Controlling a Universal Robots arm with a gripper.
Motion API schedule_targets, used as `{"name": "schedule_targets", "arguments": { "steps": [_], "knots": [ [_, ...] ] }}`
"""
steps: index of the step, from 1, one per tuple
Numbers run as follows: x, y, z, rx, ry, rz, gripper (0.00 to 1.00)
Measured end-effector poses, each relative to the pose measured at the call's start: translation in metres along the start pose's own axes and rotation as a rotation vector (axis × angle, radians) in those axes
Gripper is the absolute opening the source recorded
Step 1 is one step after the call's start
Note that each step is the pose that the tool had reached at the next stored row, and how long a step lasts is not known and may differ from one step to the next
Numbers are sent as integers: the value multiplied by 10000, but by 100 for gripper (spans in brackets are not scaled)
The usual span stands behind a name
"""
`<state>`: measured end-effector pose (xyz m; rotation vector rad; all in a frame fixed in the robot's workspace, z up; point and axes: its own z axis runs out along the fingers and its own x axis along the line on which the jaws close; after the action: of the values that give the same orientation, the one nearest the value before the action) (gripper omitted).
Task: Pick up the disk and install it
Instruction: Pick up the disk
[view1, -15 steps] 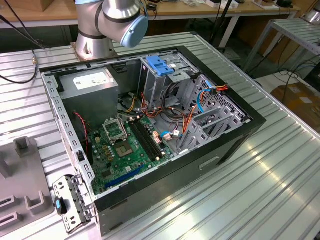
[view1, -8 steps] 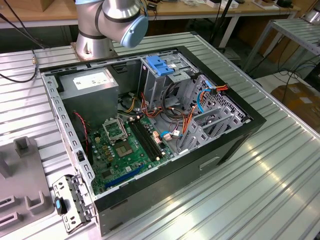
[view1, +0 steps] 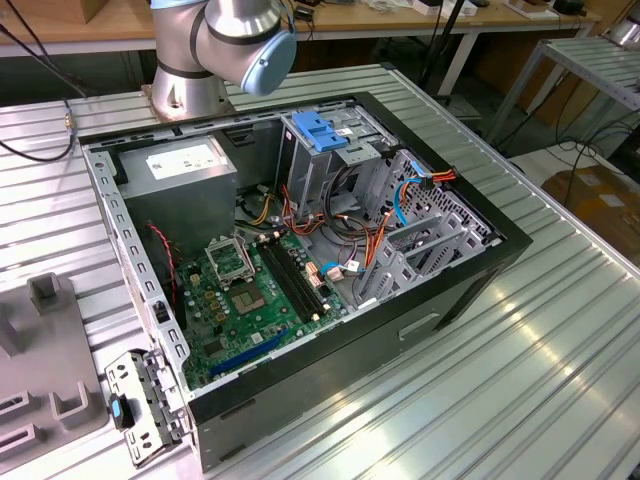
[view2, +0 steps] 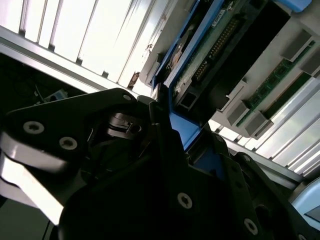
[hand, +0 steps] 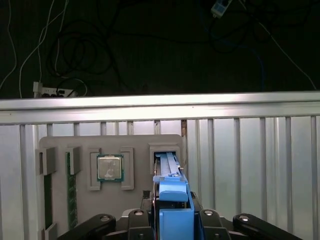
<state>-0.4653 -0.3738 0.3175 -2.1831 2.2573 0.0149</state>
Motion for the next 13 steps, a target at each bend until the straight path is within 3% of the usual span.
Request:
{"name": "schedule_targets", "arguments": {
  "steps": [7, 13],
  "knots": [
    [-1, 1, -182, 0, 0, 0, 37],
    [-2, 2, -303, -1, 0, 0, 37]
  ]
}}
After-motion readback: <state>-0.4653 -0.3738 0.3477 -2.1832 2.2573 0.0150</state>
